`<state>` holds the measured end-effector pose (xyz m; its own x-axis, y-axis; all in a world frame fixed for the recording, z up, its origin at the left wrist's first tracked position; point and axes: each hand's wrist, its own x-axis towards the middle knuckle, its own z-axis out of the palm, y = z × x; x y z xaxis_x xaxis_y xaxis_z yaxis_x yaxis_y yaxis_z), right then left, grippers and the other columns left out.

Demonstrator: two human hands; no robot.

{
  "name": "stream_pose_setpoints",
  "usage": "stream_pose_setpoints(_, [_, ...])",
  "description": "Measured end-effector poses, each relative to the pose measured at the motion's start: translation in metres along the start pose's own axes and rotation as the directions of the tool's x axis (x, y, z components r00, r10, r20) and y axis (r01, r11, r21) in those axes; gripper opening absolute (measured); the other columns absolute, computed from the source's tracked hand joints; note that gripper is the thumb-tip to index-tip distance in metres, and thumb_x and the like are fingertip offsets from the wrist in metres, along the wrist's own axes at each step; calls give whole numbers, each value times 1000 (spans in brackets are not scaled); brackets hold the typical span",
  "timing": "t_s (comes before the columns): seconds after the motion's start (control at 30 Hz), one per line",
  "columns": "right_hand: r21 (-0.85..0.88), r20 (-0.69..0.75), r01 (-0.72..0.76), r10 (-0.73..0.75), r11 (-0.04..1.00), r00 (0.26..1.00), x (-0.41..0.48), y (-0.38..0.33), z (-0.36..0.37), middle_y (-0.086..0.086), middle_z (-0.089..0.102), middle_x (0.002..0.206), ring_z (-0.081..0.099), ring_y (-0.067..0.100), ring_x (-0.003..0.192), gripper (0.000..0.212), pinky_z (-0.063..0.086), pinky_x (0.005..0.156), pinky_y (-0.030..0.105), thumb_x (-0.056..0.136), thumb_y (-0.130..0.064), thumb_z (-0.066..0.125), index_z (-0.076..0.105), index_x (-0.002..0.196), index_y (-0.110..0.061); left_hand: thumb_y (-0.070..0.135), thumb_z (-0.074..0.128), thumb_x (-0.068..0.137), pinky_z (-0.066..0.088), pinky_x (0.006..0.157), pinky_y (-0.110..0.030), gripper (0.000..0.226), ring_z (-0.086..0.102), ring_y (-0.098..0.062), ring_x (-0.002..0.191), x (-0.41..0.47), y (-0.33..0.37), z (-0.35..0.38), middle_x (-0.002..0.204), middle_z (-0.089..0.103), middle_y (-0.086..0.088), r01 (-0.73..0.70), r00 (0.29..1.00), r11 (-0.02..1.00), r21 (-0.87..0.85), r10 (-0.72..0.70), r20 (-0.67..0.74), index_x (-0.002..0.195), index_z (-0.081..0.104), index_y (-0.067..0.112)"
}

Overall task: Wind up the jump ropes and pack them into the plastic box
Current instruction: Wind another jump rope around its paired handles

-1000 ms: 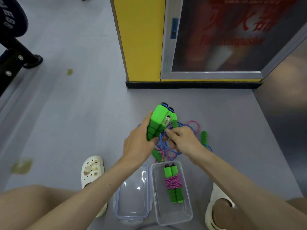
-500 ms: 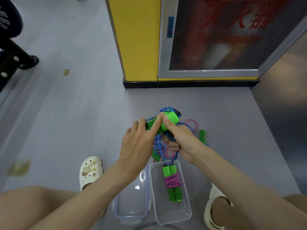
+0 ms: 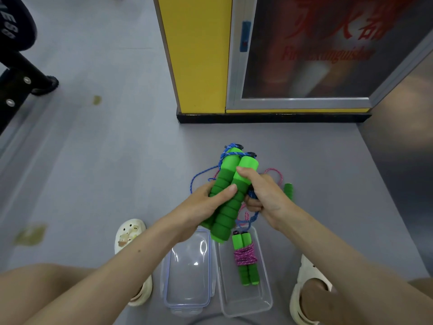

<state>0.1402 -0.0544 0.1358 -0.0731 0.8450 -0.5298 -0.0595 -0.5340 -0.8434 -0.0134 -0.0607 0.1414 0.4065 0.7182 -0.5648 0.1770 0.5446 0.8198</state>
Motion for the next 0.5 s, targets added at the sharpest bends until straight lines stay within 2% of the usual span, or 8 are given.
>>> stream_pose_setpoints(0.07, [0, -16, 4, -4, 1000, 1000, 0, 1, 3, 3, 24, 52, 16, 11, 39, 37, 12, 43, 25, 85, -48, 55, 53, 84, -11, 46, 62, 79, 58, 72, -42, 50, 69, -33, 83, -1, -4, 0, 102, 69, -18, 14, 999, 998, -65, -11, 49, 114, 59, 11])
stream_pose_setpoints(0.13, [-5, -34, 16, -16, 1000, 999, -1, 1, 4, 1, 28, 51, 21, 10, 36, 40, 19, 38, 21, 87, -50, 54, 56, 85, -10, 44, 65, 80, 56, 79, -52, 51, 69, -36, 84, 0, -5, -2, 105, 69, -21, -5, 1000, 995, -101, 8, 30, 115, 59, 8])
stream_pose_setpoints(0.2, [4, -52, 36, -36, 999, 998, -2, 1, 4, -5, 40, 46, 33, 4, 32, 36, 28, 34, 16, 93, -45, 49, 56, 82, -12, 45, 70, 79, 54, 82, -57, 51, 69, -38, 89, 0, -6, -2, 104, 69, -20, -25, 1000, 995, -99, 26, 9, 113, 61, 8])
stream_pose_setpoints(0.27, [31, -72, 40, -37, 999, 997, -1, 0, 3, -13, 49, 42, 43, -1, 31, 29, 31, 34, 11, 97, -40, 45, 55, 88, -15, 44, 71, 78, 55, 82, -53, 50, 69, -36, 92, -1, -7, -1, 105, 70, -19, -18, 1000, 995, -98, 20, 18, 113, 62, 9])
stream_pose_setpoints(0.37, [39, -71, 56, -53, 998, 996, 1, 1, 2, -15, 53, 44, 48, -3, 34, 34, 34, 35, 9, 98, -40, 41, 55, 107, -10, 39, 68, 74, 59, 73, -41, 50, 70, -33, 89, -4, -7, 1, 106, 70, -19, -5, 999, 994, -109, 9, 34, 114, 61, 9])
stream_pose_setpoints(0.43, [31, -42, 65, -64, 997, 997, 2, 3, 2, -15, 55, 43, 48, -3, 34, 38, 35, 36, 9, 100, -39, 38, 54, 114, -7, 35, 70, 73, 58, 73, -40, 51, 69, -34, 90, -4, -7, 0, 106, 69, -20, -3, 999, 990, -142, 8, 34, 115, 61, 7])
stream_pose_setpoints(0.5, [39, -29, 72, -71, 997, 997, 0, 2, 3, -15, 58, 48, 51, -4, 37, 42, 37, 39, 9, 100, -38, 37, 53, 120, -4, 29, 75, 73, 57, 80, -43, 50, 68, -36, 92, -3, -7, -1, 107, 69, -21, -5, 1000, 984, -180, 10, 27, 115, 61, 6])
